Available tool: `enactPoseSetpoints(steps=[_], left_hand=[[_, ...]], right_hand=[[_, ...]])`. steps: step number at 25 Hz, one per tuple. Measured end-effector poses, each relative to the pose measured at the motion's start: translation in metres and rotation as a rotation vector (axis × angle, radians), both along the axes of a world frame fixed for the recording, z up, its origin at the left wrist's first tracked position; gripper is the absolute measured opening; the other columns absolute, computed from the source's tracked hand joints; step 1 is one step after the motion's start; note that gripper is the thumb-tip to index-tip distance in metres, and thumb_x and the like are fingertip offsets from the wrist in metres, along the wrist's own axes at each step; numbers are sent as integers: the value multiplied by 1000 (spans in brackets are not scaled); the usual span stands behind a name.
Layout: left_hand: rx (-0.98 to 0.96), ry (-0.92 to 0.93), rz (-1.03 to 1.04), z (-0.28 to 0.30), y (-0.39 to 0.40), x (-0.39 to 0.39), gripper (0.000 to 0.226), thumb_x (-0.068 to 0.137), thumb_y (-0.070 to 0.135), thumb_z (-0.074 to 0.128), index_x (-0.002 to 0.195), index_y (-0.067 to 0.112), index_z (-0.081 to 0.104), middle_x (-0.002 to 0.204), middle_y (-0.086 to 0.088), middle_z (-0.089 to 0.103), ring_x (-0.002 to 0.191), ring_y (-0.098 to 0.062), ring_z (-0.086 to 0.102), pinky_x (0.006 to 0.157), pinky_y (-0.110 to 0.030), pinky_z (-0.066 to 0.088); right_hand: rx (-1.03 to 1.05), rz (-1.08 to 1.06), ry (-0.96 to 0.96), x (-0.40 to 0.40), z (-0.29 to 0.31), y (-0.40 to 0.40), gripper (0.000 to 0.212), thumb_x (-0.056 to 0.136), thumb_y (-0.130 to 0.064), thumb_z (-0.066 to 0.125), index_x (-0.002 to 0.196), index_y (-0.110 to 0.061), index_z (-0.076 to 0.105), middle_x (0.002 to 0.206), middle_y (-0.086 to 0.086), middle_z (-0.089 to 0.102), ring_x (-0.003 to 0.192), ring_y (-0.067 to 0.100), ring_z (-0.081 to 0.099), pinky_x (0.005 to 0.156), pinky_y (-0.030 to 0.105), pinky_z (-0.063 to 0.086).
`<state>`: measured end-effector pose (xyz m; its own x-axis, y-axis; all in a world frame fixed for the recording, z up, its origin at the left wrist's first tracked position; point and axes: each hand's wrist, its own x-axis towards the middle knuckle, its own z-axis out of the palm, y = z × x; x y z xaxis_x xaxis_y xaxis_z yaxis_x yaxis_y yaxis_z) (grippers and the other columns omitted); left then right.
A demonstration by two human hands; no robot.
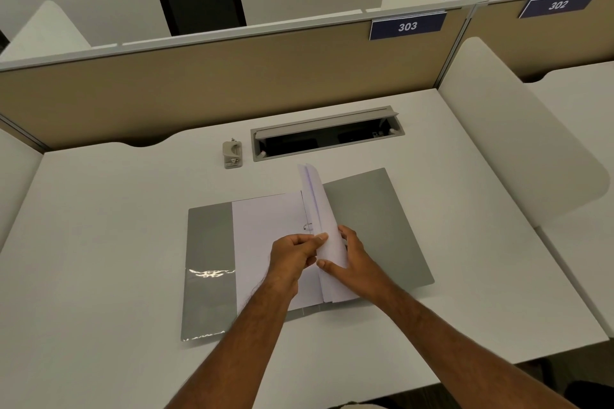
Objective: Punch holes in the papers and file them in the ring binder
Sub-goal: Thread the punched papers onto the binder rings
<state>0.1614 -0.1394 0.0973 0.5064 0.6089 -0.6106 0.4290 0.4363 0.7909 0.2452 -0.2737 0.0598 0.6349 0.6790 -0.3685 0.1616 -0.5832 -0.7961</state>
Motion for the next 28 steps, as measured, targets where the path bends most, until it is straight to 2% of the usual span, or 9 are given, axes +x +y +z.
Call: enactPoseSetpoints(steps=[3, 6, 11, 18, 21, 24, 28], left_hand=[[11, 6, -13, 1, 3, -2, 28, 79, 31, 87, 90, 7, 77, 91, -9, 77, 89, -27, 74, 82, -39, 65], [46, -22, -1, 8, 11, -6, 30, 82, 30, 84, 91, 3, 73, 88, -9, 76, 84, -24, 73, 74, -33, 64], [234, -22, -40, 23, 40, -17, 25, 88, 26, 80, 86, 5, 65, 87, -12, 73, 84, -24, 74, 64, -26, 60], [489, 87, -10, 18, 84, -48, 25, 88, 32, 78, 76, 16, 62, 81, -8, 67, 74, -20, 63, 68, -36, 54], [501, 134, 9, 9, 92, -64, 27, 89, 30, 78, 75, 15, 60, 77, -6, 64, 70, -19, 58, 66, -34, 50], [456, 165, 32, -4, 97, -77, 28, 90, 29, 76, 75, 13, 58, 72, -6, 59, 66, -19, 53, 62, -30, 45], [435, 244, 47, -24, 101, -89, 27, 92, 32, 74, 88, 8, 61, 82, -8, 64, 78, -28, 60, 67, -32, 49]], right_hand=[[4, -8, 13, 0, -1, -1, 98, 78, -69, 66, 153, -32, 15, 155, -5, 32, 129, 15, 45, 105, 38, 48], [20, -23, 36, 1, -1, -5, 97, 79, -71, 66, 152, -34, 15, 153, -8, 33, 131, 14, 46, 106, 39, 49], [43, -59, 86, 3, -1, -8, 96, 77, -73, 66, 151, -36, 17, 152, -9, 36, 132, 15, 47, 109, 44, 47], [71, -75, 128, 4, 1, -8, 95, 76, -72, 67, 150, -38, 19, 151, -8, 39, 129, 14, 52, 107, 45, 49], [87, -78, 151, 4, 5, -8, 89, 80, -64, 69, 149, -37, 21, 149, -8, 40, 127, 14, 53, 106, 43, 50], [105, -87, 149, 3, 5, -9, 90, 77, -68, 68, 148, -38, 23, 149, -8, 41, 128, 13, 53, 107, 44, 50], [102, -87, 160, 3, 6, -8, 90, 76, -69, 67, 148, -38, 23, 150, -7, 41, 128, 14, 54, 106, 45, 50]])
